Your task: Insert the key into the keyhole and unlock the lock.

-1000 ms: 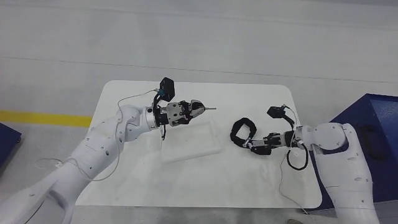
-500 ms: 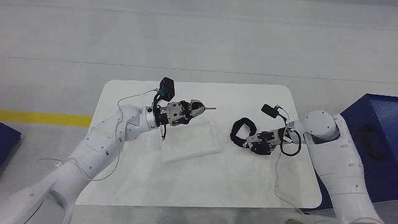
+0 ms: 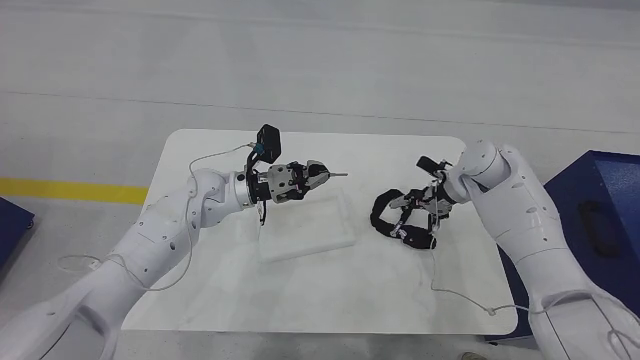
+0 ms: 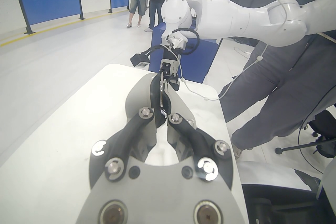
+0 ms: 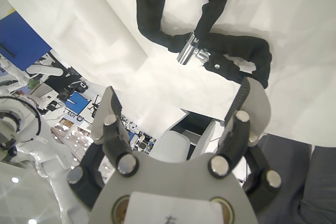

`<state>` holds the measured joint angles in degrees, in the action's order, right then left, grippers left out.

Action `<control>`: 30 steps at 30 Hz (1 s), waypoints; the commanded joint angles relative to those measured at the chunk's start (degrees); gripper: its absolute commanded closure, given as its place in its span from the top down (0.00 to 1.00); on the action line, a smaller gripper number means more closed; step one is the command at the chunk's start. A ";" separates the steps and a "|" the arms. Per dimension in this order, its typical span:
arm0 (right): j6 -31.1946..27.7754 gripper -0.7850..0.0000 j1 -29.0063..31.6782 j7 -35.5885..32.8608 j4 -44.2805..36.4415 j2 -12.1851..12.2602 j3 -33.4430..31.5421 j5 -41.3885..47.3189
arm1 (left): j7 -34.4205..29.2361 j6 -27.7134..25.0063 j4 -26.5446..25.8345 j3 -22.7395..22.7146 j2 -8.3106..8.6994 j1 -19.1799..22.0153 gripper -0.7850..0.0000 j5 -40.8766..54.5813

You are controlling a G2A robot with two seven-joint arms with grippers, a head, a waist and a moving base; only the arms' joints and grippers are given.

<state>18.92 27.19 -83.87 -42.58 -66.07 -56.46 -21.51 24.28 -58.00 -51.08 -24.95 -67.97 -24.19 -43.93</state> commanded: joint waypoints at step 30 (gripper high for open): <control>0.80 0.35 -5.38 15.22 20.37 -9.45 10.33 2.70 | 0.00 0.00 0.00 0.00 0.00 0.00 0.00 0.00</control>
<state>19.55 21.90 -68.60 -22.54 -75.34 -46.25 -18.81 24.28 -58.00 -51.08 -24.95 -67.97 -24.19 -43.93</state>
